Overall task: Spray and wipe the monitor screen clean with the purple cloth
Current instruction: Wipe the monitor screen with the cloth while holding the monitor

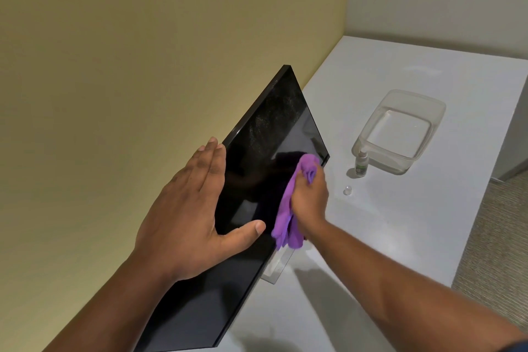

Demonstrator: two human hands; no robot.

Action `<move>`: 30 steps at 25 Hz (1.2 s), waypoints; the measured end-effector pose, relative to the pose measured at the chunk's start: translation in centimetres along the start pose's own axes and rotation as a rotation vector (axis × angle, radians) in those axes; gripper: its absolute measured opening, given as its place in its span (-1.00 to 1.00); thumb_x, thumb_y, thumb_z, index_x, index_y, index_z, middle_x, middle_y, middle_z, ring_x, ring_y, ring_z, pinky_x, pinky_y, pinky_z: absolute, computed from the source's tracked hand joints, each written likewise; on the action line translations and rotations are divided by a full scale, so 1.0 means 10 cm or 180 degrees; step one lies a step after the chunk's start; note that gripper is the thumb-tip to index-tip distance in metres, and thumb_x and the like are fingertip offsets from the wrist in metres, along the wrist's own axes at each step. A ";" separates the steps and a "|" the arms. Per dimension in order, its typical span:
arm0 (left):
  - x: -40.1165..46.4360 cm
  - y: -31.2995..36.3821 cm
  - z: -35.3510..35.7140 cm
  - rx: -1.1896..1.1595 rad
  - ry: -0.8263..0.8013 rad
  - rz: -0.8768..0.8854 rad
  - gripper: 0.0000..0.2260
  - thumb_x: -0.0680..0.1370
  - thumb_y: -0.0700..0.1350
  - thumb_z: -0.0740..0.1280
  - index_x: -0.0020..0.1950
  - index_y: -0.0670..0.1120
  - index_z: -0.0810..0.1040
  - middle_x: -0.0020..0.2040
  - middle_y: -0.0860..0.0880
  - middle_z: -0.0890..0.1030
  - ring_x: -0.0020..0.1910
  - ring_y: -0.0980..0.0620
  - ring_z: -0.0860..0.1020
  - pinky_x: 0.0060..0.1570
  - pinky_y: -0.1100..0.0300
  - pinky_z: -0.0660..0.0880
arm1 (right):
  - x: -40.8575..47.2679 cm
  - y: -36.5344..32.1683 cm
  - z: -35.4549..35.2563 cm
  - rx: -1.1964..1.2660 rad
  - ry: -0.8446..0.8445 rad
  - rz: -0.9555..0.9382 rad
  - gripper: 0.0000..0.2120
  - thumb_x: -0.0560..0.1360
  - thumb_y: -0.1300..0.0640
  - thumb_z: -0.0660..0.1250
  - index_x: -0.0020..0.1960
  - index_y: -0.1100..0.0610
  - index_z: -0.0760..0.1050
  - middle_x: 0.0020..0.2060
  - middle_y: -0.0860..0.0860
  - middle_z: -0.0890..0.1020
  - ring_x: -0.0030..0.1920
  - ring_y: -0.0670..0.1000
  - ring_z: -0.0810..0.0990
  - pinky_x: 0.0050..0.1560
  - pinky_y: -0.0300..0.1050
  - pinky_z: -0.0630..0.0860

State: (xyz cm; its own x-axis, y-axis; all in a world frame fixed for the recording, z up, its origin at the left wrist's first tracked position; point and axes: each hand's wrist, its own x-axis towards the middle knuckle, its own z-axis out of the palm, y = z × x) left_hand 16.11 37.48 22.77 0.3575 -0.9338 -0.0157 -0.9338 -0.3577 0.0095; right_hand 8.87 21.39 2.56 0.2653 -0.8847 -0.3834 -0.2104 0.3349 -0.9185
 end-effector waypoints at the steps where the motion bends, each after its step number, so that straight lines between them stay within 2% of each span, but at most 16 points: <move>1: 0.00 -0.01 0.00 0.0012 0.0006 0.0004 0.01 0.40 0.63 -0.12 0.65 0.05 -0.30 0.67 0.06 -0.25 0.64 0.13 -0.19 0.56 0.11 -0.02 | 0.10 -0.07 0.02 -0.0021 0.0069 0.0018 -0.57 0.69 0.13 0.16 0.55 0.01 0.30 0.32 0.00 0.54 0.31 0.06 0.56 0.34 0.03 0.54; 4: -0.01 -0.03 0.01 0.0031 -0.0016 -0.0011 0.01 0.41 0.63 -0.12 0.65 0.05 -0.30 0.67 0.06 -0.25 0.64 0.13 -0.20 0.57 0.09 0.00 | -0.29 -0.18 0.16 0.0170 -0.0384 -0.0980 -0.46 0.64 0.11 0.25 0.54 -0.22 0.19 0.20 -0.55 0.40 0.24 -0.38 0.47 0.17 -0.47 0.46; 6: -0.01 -0.02 0.01 0.0011 -0.0018 -0.0017 0.01 0.41 0.62 -0.10 0.65 0.06 -0.31 0.67 0.07 -0.26 0.64 0.13 -0.20 0.58 0.07 0.01 | -0.63 0.12 0.08 0.0047 -0.0790 -0.1311 -0.44 0.61 0.12 0.27 0.47 -0.33 0.20 0.20 -0.65 0.33 0.27 -0.45 0.42 0.13 -0.58 0.39; 7: -0.01 -0.01 0.01 0.0004 -0.0024 -0.0018 0.01 0.40 0.62 -0.10 0.65 0.05 -0.30 0.67 0.07 -0.26 0.64 0.13 -0.20 0.58 0.08 0.02 | -0.62 0.22 -0.03 -0.0011 -0.0789 -0.1369 -0.48 0.62 0.15 0.26 0.43 -0.34 0.24 0.19 -0.59 0.39 0.29 -0.34 0.48 0.14 -0.50 0.45; 9: 0.00 0.00 0.00 0.0000 -0.0034 -0.0016 0.02 0.40 0.62 -0.09 0.66 0.04 -0.27 0.67 0.06 -0.24 0.64 0.13 -0.18 0.58 0.08 0.02 | -0.28 0.18 -0.11 -0.0141 -0.0465 -0.0608 -0.58 0.66 0.19 0.20 0.42 -0.18 0.26 0.14 -0.27 0.52 0.23 -0.01 0.59 0.11 -0.18 0.55; 10: 0.00 0.00 0.00 0.0006 -0.0033 -0.0014 0.02 0.41 0.62 -0.09 0.66 0.04 -0.27 0.67 0.06 -0.24 0.64 0.12 -0.18 0.57 0.08 0.01 | -0.05 0.08 -0.11 -0.0184 -0.0202 -0.0124 -0.62 0.66 0.18 0.17 0.43 -0.08 0.26 0.10 -0.12 0.53 0.20 0.08 0.60 0.06 -0.10 0.53; 11: 0.00 0.00 0.00 0.0016 -0.0029 -0.0013 0.02 0.41 0.62 -0.09 0.66 0.04 -0.28 0.67 0.06 -0.24 0.64 0.12 -0.18 0.57 0.08 0.01 | 0.12 -0.07 -0.11 -0.0128 -0.0028 0.0043 -0.63 0.66 0.17 0.16 0.45 -0.02 0.26 0.06 -0.08 0.51 0.16 0.05 0.60 0.00 -0.14 0.49; 13: 0.00 -0.02 0.00 0.0022 -0.0025 -0.0028 0.01 0.41 0.63 -0.11 0.65 0.05 -0.30 0.67 0.07 -0.25 0.64 0.13 -0.19 0.57 0.08 0.00 | 0.10 -0.36 -0.02 0.0066 -0.0088 -0.0497 -0.59 0.63 0.15 0.18 0.46 -0.02 0.26 0.03 -0.24 0.47 0.06 -0.22 0.57 -0.11 -0.46 0.42; 15: 0.00 -0.03 0.00 0.0031 -0.0039 -0.0059 0.02 0.40 0.63 -0.13 0.66 0.04 -0.30 0.67 0.06 -0.25 0.64 0.13 -0.20 0.58 0.09 0.00 | -0.22 -0.31 0.06 0.0171 -0.0509 -0.1159 -0.59 0.59 0.14 0.21 0.38 -0.17 0.28 0.02 -0.41 0.48 0.05 -0.38 0.53 -0.14 -0.56 0.45; 17: 0.01 -0.01 0.00 0.0018 -0.0039 -0.0070 0.03 0.39 0.63 -0.13 0.66 0.03 -0.29 0.67 0.06 -0.25 0.64 0.13 -0.19 0.58 0.10 -0.01 | -0.41 -0.04 -0.07 -0.0016 -0.0808 -0.1355 -0.60 0.57 0.13 0.21 0.17 -0.38 0.29 -0.02 -0.33 0.52 0.03 -0.25 0.58 -0.11 -0.41 0.54; 20: 0.00 0.01 -0.01 0.0006 -0.0035 -0.0055 0.03 0.39 0.63 -0.13 0.66 0.03 -0.28 0.67 0.06 -0.24 0.64 0.12 -0.18 0.57 0.11 -0.01 | 0.02 -0.10 -0.20 -0.0306 -0.0340 -0.0520 -0.71 0.59 0.21 0.16 0.12 -0.18 0.26 -0.12 -0.05 0.51 -0.07 0.07 0.59 -0.18 -0.12 0.50; 21: 0.00 0.01 -0.01 0.0015 -0.0028 -0.0044 0.02 0.39 0.62 -0.12 0.66 0.03 -0.27 0.67 0.06 -0.23 0.64 0.12 -0.17 0.57 0.10 -0.01 | 0.17 -0.22 -0.21 -0.0274 -0.0190 -0.0346 -0.74 0.61 0.21 0.15 0.13 -0.13 0.26 -0.14 -0.05 0.50 -0.08 0.09 0.60 -0.22 -0.15 0.49; 23: 0.00 -0.01 -0.01 0.0025 -0.0015 -0.0030 0.02 0.40 0.62 -0.11 0.67 0.02 -0.26 0.68 0.05 -0.22 0.65 0.11 -0.16 0.56 0.11 -0.01 | 0.15 -0.38 -0.13 0.0004 -0.0193 -0.0674 -0.72 0.58 0.18 0.16 0.04 -0.23 0.27 -0.17 -0.16 0.49 -0.14 -0.05 0.58 -0.29 -0.29 0.47; 26: -0.01 -0.01 -0.01 0.0013 -0.0028 -0.0025 0.03 0.40 0.61 -0.10 0.67 0.00 -0.22 0.68 0.04 -0.18 0.65 0.12 -0.15 0.56 0.12 -0.01 | -0.30 -0.10 -0.06 0.0055 -0.0736 -0.1382 -0.68 0.53 0.15 0.18 -0.04 -0.32 0.32 -0.22 -0.25 0.50 -0.21 -0.18 0.56 -0.32 -0.35 0.48; 28: 0.00 0.00 -0.01 -0.0015 -0.0016 -0.0008 0.03 0.40 0.61 -0.10 0.68 -0.01 -0.21 0.68 0.05 -0.18 0.64 0.13 -0.16 0.56 0.12 -0.01 | -0.23 0.02 -0.18 -0.0146 -0.0696 -0.1214 -0.71 0.53 0.16 0.16 -0.02 -0.27 0.30 -0.17 -0.19 0.51 -0.15 -0.09 0.58 -0.21 -0.24 0.50; 30: 0.00 0.01 -0.01 -0.0039 -0.0026 -0.0005 0.03 0.40 0.62 -0.11 0.67 0.01 -0.23 0.68 0.07 -0.20 0.64 0.15 -0.17 0.57 0.11 0.00 | 0.11 -0.09 -0.23 -0.0388 -0.0316 -0.0577 -0.77 0.59 0.20 0.15 0.10 -0.14 0.29 -0.13 -0.12 0.51 -0.05 0.04 0.60 -0.12 -0.12 0.50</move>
State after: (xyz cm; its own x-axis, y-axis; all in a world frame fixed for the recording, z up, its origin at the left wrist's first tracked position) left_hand 16.04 37.45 22.90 0.3587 -0.9332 -0.0240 -0.9330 -0.3592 0.0218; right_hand 7.21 19.34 3.21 0.3991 -0.8885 -0.2265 -0.2613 0.1266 -0.9569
